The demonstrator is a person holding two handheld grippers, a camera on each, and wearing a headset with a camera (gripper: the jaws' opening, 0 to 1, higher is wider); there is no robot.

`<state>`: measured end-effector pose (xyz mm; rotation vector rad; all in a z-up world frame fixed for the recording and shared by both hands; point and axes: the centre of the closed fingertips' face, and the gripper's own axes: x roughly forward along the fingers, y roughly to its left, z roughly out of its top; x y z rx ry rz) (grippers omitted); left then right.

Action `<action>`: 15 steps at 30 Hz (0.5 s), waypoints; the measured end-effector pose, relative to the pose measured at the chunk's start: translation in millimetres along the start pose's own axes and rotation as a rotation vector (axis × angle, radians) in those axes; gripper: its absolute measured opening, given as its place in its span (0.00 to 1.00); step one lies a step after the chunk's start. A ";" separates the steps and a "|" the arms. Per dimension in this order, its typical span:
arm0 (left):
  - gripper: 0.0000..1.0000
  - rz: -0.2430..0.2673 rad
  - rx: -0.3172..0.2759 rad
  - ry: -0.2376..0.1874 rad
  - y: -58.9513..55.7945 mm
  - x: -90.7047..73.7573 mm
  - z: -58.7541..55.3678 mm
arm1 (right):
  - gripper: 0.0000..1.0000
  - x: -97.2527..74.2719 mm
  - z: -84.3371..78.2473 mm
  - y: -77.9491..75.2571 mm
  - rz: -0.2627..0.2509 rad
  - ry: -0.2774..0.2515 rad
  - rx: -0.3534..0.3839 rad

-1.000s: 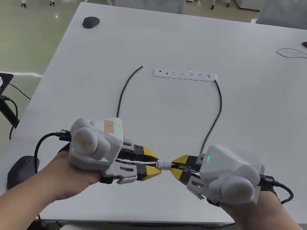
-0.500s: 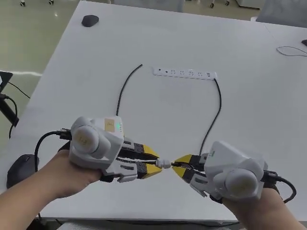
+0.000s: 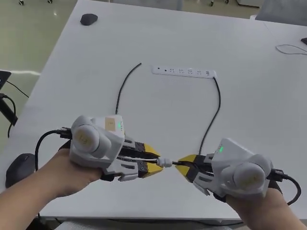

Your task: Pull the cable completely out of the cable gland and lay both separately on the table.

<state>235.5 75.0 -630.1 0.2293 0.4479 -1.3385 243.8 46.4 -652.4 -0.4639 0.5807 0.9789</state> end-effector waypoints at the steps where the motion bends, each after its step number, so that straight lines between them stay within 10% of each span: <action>1: 0.15 0.002 -0.003 -0.001 0.3 -0.5 -0.1 | 0.00 -0.3 -2.8 -1.9 -0.001 0.002 0.011; 15: 0.15 0.001 -0.017 -0.005 -1.8 1.9 1.6 | 0.00 -1.9 -32.0 -25.1 -0.079 0.031 0.172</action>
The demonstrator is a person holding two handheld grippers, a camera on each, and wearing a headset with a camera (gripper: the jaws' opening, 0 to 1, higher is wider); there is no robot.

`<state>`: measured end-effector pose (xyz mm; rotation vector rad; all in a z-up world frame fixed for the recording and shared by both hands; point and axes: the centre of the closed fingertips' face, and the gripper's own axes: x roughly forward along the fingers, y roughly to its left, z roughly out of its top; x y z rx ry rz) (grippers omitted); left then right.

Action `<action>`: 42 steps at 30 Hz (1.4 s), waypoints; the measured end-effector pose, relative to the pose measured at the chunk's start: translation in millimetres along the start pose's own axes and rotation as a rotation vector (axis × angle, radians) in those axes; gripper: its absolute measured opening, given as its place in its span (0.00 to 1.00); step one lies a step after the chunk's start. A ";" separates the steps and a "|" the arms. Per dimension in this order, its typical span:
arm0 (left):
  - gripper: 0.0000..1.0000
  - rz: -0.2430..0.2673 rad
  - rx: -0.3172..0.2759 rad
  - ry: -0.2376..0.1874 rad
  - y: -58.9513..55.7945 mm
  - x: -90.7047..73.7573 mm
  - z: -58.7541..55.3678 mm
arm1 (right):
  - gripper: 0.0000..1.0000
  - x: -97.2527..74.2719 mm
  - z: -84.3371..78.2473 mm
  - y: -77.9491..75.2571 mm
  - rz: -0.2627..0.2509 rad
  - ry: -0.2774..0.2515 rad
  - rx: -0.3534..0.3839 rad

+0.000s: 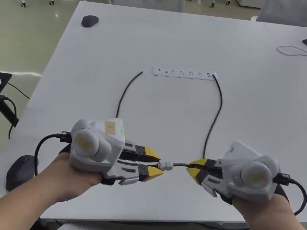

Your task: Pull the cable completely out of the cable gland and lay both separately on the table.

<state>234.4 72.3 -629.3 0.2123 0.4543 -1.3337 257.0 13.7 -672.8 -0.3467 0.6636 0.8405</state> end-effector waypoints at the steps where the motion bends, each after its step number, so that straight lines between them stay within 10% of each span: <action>1: 0.15 -0.001 -0.002 -0.002 0.0 0.4 0.6 | 0.00 0.6 -2.7 -3.1 -0.009 0.004 0.026; 21: 0.15 -0.009 -0.002 0.004 -6.8 9.3 3.6 | 0.00 5.4 -57.0 -24.9 -0.081 0.096 0.448; 42: 0.15 0.038 -0.022 0.011 6.4 4.7 1.5 | 0.06 -13.0 -36.5 -19.3 -0.058 0.018 0.346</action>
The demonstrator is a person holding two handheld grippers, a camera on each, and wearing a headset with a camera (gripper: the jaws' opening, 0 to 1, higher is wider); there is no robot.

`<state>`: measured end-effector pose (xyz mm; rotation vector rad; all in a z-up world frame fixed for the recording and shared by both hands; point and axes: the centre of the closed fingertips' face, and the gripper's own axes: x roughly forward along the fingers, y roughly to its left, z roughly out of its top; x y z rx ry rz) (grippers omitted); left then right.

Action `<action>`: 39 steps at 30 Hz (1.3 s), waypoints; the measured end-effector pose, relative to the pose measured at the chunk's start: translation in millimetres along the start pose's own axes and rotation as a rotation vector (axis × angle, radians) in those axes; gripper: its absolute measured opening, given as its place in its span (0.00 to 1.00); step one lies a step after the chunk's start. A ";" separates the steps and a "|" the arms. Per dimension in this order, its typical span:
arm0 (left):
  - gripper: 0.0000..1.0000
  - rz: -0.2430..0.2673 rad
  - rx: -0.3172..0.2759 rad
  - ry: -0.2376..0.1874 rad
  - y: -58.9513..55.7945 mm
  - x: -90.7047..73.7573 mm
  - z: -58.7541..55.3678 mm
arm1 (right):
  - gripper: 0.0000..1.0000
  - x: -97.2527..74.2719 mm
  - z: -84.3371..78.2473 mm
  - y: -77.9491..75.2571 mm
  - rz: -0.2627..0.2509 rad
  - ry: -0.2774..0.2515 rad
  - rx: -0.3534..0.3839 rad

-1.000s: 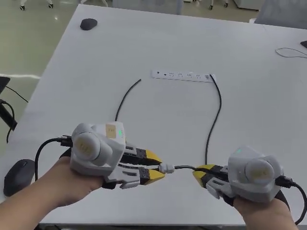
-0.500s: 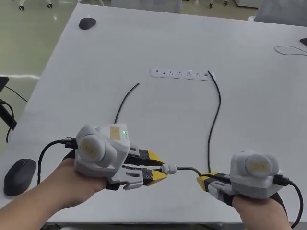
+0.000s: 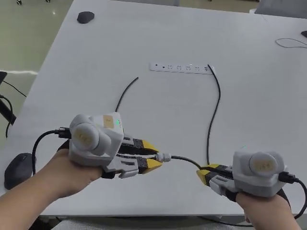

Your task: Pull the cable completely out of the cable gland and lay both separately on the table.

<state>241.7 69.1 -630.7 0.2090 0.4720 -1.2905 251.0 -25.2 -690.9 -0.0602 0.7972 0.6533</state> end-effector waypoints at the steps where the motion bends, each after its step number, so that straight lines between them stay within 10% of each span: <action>1: 0.15 -0.001 0.000 0.001 0.1 0.2 -0.3 | 0.07 -2.5 2.1 1.9 0.003 0.001 -0.008; 14: 0.15 -0.010 0.000 0.016 3.8 4.2 -3.4 | 0.17 -4.7 58.3 58.4 0.059 -0.015 -0.365; 23: 0.15 -0.011 -0.003 0.018 4.3 3.8 -3.4 | 0.10 10.1 53.2 64.1 0.027 0.056 -0.533; 39: 0.15 -0.008 -0.002 0.029 3.8 8.7 -5.2 | 0.03 17.9 48.1 64.6 0.046 0.050 -0.522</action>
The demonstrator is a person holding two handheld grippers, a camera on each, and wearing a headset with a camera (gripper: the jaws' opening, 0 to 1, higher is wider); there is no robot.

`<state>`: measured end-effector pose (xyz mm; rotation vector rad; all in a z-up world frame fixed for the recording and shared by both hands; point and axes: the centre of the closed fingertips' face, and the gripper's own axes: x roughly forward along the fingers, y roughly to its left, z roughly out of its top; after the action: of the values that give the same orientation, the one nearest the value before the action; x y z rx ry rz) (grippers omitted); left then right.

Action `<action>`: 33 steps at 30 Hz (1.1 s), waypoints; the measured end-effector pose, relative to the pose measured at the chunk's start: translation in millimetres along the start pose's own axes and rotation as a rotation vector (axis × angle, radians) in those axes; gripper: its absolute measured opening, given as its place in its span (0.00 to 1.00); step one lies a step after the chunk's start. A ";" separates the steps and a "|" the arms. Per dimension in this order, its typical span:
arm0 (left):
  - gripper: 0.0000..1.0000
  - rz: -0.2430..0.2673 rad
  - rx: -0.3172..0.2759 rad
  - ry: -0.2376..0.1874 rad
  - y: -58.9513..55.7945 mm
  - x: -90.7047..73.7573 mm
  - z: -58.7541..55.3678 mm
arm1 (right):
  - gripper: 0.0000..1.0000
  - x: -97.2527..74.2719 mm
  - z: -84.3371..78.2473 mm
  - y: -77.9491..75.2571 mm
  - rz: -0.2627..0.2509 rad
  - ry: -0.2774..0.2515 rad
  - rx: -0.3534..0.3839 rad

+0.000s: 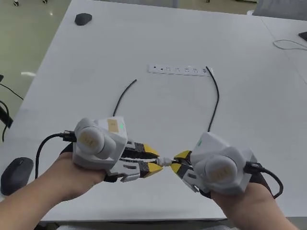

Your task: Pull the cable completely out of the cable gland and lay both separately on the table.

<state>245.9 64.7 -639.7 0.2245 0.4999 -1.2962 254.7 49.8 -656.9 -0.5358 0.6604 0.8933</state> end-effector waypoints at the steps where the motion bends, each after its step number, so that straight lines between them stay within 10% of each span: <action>1: 0.15 0.000 -0.001 0.000 0.1 -0.1 -0.1 | 0.03 0.2 0.1 -0.4 -0.001 -0.002 0.004; 33: 0.15 0.012 -0.006 -0.006 2.2 0.0 2.4 | 0.01 0.1 -45.2 -25.5 -0.007 -0.008 0.349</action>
<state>248.6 64.2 -637.8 0.2180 0.4969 -1.2827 262.8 6.3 -684.0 -0.2221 0.7874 0.7522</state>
